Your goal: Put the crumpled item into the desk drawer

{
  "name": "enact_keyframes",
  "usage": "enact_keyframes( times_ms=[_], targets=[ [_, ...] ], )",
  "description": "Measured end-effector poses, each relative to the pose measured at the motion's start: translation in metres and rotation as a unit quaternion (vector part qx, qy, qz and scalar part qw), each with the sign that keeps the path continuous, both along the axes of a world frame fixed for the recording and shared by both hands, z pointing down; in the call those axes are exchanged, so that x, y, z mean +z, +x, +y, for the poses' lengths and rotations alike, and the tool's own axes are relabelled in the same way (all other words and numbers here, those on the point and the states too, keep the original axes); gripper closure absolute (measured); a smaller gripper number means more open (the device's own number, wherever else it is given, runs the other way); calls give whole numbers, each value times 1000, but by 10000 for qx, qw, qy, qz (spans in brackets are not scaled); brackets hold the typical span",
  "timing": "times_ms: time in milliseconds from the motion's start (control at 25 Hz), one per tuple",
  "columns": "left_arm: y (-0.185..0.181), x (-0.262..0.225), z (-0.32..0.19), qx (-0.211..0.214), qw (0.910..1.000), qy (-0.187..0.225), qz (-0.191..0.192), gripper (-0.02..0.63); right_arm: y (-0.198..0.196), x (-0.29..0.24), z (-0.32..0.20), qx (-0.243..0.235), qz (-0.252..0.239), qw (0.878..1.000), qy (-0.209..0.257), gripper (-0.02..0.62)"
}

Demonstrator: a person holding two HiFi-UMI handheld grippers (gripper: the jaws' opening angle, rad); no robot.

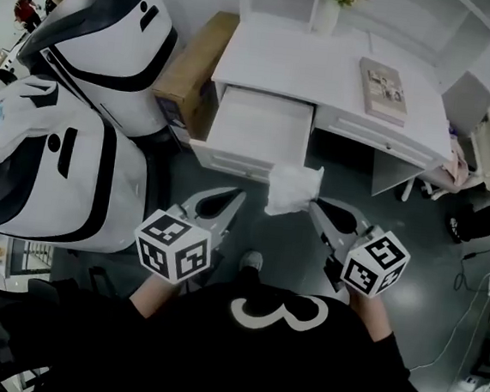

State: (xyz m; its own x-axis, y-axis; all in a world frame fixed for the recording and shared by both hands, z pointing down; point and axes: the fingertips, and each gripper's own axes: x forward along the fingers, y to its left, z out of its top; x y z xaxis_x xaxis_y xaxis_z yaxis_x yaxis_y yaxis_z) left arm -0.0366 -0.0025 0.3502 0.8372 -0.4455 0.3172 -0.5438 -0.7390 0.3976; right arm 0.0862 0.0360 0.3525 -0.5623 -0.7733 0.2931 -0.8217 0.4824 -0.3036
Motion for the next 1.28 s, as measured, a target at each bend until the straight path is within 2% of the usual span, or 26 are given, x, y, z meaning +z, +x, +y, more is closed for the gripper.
enact_keyframes(
  times_ms=[160,320,920,1280],
  targets=[
    [1,12,-53,-31,9999,-111,-19,597,4,7,-53,5,46,10000,-76,587],
    [3,19,-83,15,9999,-140,-67,597,6,10,-84,24,74,9999,-101,586],
    [-1,37,-127,-232,9992,-250,-191,597,0,28,-139,-269,47,9992,-290,586],
    [8,50,-180,-506,9973,-412,-332,597,13,53,-206,-505,-1,9971,-574,587]
  ],
)
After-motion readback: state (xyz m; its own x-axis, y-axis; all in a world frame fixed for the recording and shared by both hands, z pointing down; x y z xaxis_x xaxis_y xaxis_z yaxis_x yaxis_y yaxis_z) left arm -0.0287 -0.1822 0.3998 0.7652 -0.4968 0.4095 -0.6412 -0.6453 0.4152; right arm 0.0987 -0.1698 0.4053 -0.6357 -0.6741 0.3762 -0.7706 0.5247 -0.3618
